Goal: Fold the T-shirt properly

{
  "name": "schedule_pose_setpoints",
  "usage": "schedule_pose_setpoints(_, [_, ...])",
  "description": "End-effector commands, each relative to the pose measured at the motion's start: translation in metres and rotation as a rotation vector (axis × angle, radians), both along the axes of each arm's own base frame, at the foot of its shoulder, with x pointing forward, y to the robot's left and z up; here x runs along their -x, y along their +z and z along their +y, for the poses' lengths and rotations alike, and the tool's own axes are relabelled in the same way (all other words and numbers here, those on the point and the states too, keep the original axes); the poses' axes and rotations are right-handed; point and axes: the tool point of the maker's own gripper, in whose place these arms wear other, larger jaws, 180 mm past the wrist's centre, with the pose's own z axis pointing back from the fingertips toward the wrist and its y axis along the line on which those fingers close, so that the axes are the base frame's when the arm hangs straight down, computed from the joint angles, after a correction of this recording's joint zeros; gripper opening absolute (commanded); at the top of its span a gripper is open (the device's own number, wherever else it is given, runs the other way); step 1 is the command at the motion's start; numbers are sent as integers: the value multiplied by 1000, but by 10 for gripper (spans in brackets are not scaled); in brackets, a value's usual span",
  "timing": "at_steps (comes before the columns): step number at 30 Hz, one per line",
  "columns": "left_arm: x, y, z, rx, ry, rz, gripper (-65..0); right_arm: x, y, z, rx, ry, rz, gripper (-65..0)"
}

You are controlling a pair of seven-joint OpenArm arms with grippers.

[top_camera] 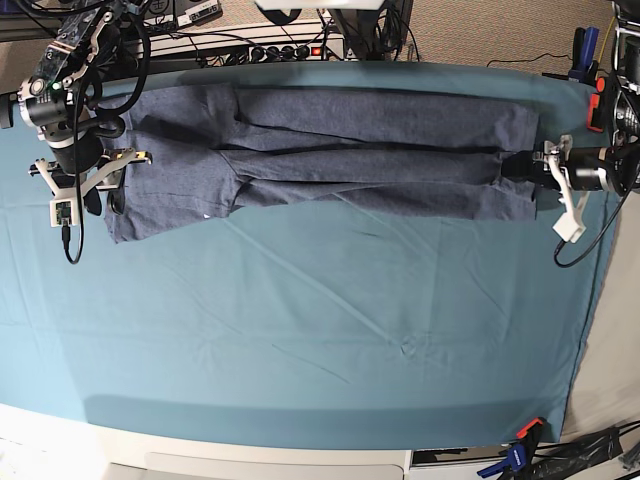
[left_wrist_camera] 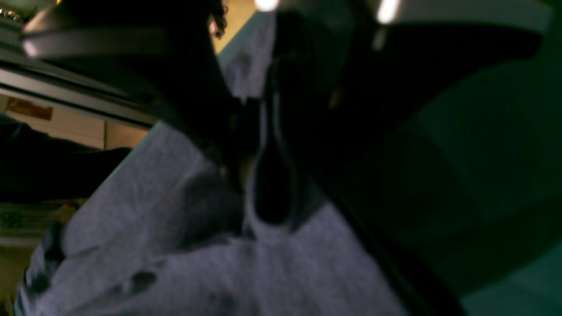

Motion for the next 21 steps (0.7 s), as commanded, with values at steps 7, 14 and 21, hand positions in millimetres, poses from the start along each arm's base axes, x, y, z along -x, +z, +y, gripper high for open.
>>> schedule_pose_setpoints(7, [-12, 26, -9, 8, -66, -100, -603, -5, 14, -1, 15, 7, -48, -435])
schedule_pose_setpoints(14, [-17, 33, -16, -20, -103, -150, -650, -5, 14, -1, 15, 7, -48, -435])
schedule_pose_setpoints(21, [-18, 35, -17, -28, -110, -161, -650, -5, 14, -1, 15, 7, -48, -435])
